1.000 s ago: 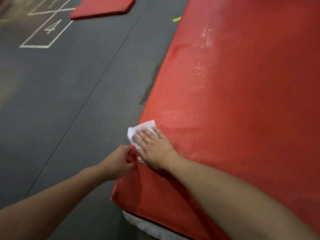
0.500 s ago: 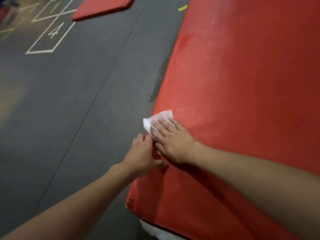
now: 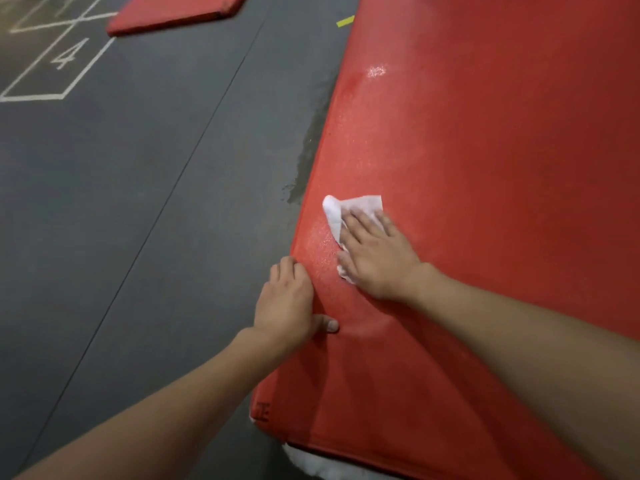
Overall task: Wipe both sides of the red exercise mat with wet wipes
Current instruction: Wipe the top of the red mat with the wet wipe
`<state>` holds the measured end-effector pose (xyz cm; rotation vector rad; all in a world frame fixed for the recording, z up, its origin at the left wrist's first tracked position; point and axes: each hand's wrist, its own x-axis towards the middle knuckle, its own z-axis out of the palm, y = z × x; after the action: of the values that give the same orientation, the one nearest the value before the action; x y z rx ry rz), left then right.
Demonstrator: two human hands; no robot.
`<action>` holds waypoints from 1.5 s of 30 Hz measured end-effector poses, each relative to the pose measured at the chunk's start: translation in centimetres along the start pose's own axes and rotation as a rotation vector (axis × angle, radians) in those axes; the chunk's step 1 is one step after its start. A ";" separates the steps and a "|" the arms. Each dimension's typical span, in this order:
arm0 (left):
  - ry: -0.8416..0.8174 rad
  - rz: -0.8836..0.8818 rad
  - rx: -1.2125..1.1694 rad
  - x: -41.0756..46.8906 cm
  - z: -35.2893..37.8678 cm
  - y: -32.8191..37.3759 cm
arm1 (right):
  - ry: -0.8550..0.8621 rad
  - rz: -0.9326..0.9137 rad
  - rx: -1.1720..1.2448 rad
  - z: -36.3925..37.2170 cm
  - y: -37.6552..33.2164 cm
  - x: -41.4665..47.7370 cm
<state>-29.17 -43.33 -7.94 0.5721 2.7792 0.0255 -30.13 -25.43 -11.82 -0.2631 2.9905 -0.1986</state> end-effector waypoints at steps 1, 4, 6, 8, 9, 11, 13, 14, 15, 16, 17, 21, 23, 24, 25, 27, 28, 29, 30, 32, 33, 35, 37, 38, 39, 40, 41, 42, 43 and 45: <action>0.004 -0.001 -0.002 0.0 0.0 -0.1 | 0.009 -0.023 0.011 0.4 -0.6 -0.6; -0.008 0.009 -0.002 -0.2 -0.2 -0.1 | -0.053 -0.358 -0.060 1.1 -1.4 -3.8; -0.012 0.012 0.004 -0.2 -0.2 -0.2 | -0.055 -0.348 -0.100 0.4 0.7 -3.0; -0.019 0.012 0.013 -0.2 -0.3 -0.2 | -0.053 -0.091 -0.081 -0.4 1.6 -2.1; -0.023 0.010 0.019 -0.2 -0.4 -0.1 | -0.038 -0.018 -0.059 -0.3 1.2 -2.1; -0.035 0.017 0.048 -0.1 -0.5 0.1 | -0.033 -0.137 -0.034 0.7 -0.4 -3.5; -0.048 0.022 0.071 -0.1 -0.6 0.2 | -0.089 -0.352 -0.072 0.8 -0.6 -5.1; -0.050 0.023 0.076 0.0 -0.6 0.2 | -0.087 -0.371 -0.088 0.5 0.4 -4.9; -0.049 0.019 0.079 0.0 -0.6 0.3 | -0.071 -0.315 -0.100 0.2 1.5 -4.0; -0.052 0.014 0.083 0.0 -0.6 0.4 | -0.065 -0.196 -0.098 -0.2 2.2 -3.4; -0.056 0.008 0.089 0.0 -0.6 0.5 | -0.062 -0.064 -0.084 -0.4 2.4 -3.2; -0.074 -0.004 0.118 -0.1 -0.6 0.7 | -0.079 -0.198 -0.039 0.8 -0.1 -6.0; -0.083 -0.013 0.128 0.0 -0.7 0.9 | -0.070 -0.373 -0.106 0.5 1.5 -6.7; -0.085 -0.014 0.135 0.0 -0.7 1.0 | -0.060 -0.347 -0.129 0.2 2.7 -6.2; -0.086 -0.013 0.141 0.0 -0.6 1.1 | -0.063 -0.239 -0.117 -0.3 3.7 -5.6; -0.098 0.000 0.148 0.1 -0.4 1.2 | -0.070 -0.005 -0.082 -0.3 3.8 -5.4; -0.115 0.018 0.156 0.2 -0.3 1.3 | -0.052 -0.011 -0.054 0.1 3.1 -5.8; -0.133 0.048 0.171 0.2 -0.3 1.3 | -0.062 -0.098 -0.047 0.6 2.1 -6.7; -0.145 0.083 0.189 0.4 -0.4 1.3 | -0.089 -0.216 -0.060 0.9 1.3 -7.7; -0.168 0.131 0.206 0.8 -0.6 1.3 | -0.081 -0.334 -0.087 0.6 2.3 -8.3; -0.180 0.133 0.206 0.9 -0.6 1.4 | -0.051 -0.285 -0.093 0.4 3.4 -7.6; -0.215 0.119 0.204 1.0 -0.7 1.5 | -0.060 -0.030 -0.076 -0.2 4.5 -6.8; -0.245 0.105 0.194 1.2 -0.7 1.6 | -0.030 0.022 -0.057 0.3 3.7 -6.9; -0.263 0.102 0.189 1.3 -0.8 1.6 | -0.040 -0.052 -0.037 0.8 2.9 -7.5; -0.281 0.100 0.182 1.4 -0.9 1.7 | -0.071 -0.172 -0.051 1.0 2.5 -8.3; -0.302 0.098 0.174 1.6 -1.1 1.9 | -0.095 -0.275 -0.075 0.9 2.8 -8.8; -0.326 0.097 0.162 1.8 -1.3 2.0 | -0.098 -0.317 -0.091 0.6 3.8 -8.7; -0.350 0.097 0.144 1.8 -1.4 2.2 | -0.085 -0.277 -0.109 0.3 4.9 -8.2; -0.372 0.096 0.125 1.9 -1.5 2.3 | -0.080 -0.165 -0.113 -0.1 5.7 -7.8; -0.401 0.096 0.112 1.8 -1.6 2.6 | -0.062 0.041 -0.087 -0.2 5.5 -7.7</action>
<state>-30.23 -40.22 -6.77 0.6571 2.3728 -0.2026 -23.53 -18.58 -11.46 -0.2125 2.9436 -0.0554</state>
